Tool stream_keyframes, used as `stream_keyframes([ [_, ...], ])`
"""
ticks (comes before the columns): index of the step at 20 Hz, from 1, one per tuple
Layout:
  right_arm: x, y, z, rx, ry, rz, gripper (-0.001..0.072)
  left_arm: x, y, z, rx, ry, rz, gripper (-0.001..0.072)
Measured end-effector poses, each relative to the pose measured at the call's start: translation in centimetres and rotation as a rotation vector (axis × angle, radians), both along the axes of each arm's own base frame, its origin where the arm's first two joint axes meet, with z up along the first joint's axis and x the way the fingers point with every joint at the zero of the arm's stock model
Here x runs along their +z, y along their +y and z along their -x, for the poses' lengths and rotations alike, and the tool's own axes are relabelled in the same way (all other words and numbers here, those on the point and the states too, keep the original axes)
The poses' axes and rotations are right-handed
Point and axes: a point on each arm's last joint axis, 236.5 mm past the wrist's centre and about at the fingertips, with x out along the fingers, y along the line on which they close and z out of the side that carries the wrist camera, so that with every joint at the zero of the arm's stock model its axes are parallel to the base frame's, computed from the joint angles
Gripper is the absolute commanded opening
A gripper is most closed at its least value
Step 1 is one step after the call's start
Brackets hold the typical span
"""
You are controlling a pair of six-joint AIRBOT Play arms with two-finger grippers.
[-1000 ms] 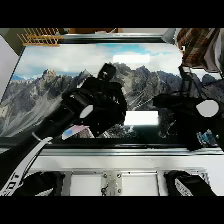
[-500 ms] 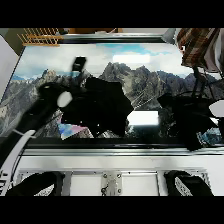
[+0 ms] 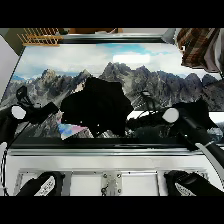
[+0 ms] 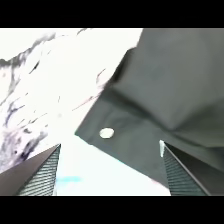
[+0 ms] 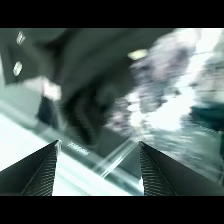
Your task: Fold the clothes and pants, and hang the long-sleeved shirts on hangers.
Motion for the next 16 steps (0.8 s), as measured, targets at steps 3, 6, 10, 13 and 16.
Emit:
stream_keyframes([
  [3,-2.1,2.2,1.3,0.053,0.037,0.014,0.053,-3.6,0.8,0.8,0.018,0.076,0.058,0.0674],
  [6,-3.1,2.9,1.8,0.07,0.053,0.021,0.053,-6.7,0.6,1.5,0.007,0.15,0.101,0.0674],
  [10,-3.5,3.3,2.0,0.073,0.058,0.022,0.0529,-8.7,-1.2,1.8,-0.05,0.198,0.121,0.0674],
  [13,-3.7,3.4,1.9,0.072,0.058,0.023,0.0529,-9.0,-3.0,1.4,-0.114,0.198,0.111,0.0673],
  [16,-4.1,3.4,1.2,0.052,0.047,0.024,0.0529,-8.6,-5.0,0.5,-0.181,0.182,0.099,0.0408],
])
